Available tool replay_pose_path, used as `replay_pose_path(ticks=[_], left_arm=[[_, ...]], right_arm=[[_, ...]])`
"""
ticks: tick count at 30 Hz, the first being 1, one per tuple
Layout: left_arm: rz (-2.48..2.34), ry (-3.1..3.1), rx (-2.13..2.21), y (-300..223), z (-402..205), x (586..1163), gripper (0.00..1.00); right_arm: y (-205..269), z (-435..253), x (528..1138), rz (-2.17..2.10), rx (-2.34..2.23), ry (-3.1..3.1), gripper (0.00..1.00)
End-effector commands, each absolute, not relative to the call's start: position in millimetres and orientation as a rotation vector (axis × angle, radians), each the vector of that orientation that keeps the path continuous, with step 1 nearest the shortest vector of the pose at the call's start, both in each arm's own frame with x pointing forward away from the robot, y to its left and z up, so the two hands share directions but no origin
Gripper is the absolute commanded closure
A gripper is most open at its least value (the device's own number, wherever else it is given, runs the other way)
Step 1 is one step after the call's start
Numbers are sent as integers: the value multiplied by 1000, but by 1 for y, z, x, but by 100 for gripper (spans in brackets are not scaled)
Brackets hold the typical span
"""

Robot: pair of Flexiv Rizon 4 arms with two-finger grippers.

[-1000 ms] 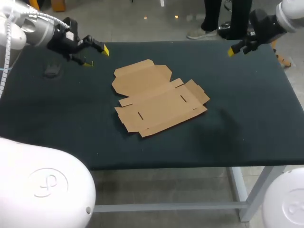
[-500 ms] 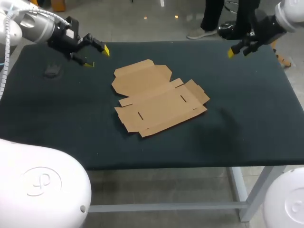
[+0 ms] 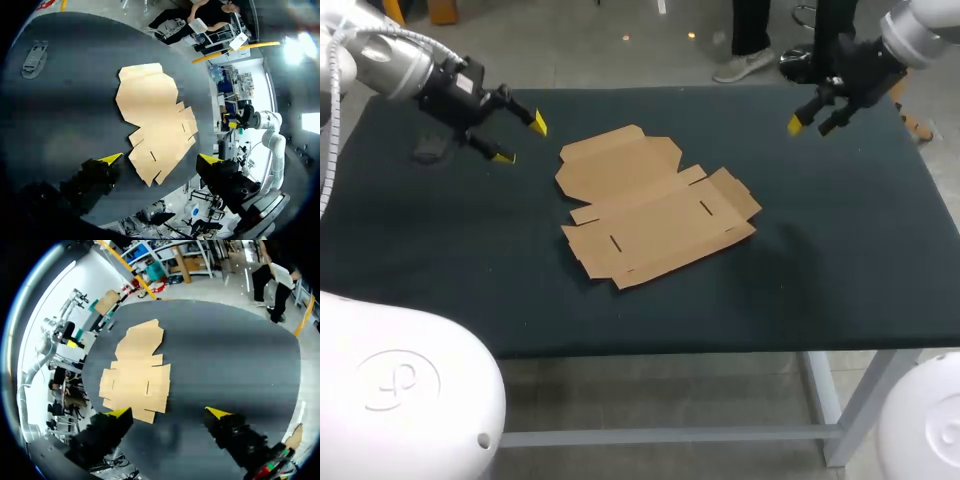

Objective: Assemble the packaging by folding the flat box into shape, placing the metal phone stand inside, and closing the box properly

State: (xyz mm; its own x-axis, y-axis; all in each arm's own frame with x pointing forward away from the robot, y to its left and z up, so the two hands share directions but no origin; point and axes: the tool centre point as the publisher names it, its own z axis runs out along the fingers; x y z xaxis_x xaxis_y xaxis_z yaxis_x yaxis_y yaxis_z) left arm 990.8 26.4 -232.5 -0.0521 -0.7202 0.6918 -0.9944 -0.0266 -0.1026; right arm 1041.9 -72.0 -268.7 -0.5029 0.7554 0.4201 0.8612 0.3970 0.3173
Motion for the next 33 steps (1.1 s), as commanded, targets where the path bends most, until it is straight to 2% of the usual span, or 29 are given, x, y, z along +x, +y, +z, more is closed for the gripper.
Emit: replay_pose_path(ticks=[1, 19, 33], left_arm=[[807, -1817, 1800, 26, -233, 987, 0], [755, -1805, 1864, 27, -246, 980, 0], [744, -1796, 1913, 26, -251, 979, 0]], right_arm=[[-66, -286, 1055, -647, -1288, -2434, 0], [-28, -342, 1068, -538, -960, -2383, 0], [-2, -379, 1068, -500, -910, -2229, 0]])
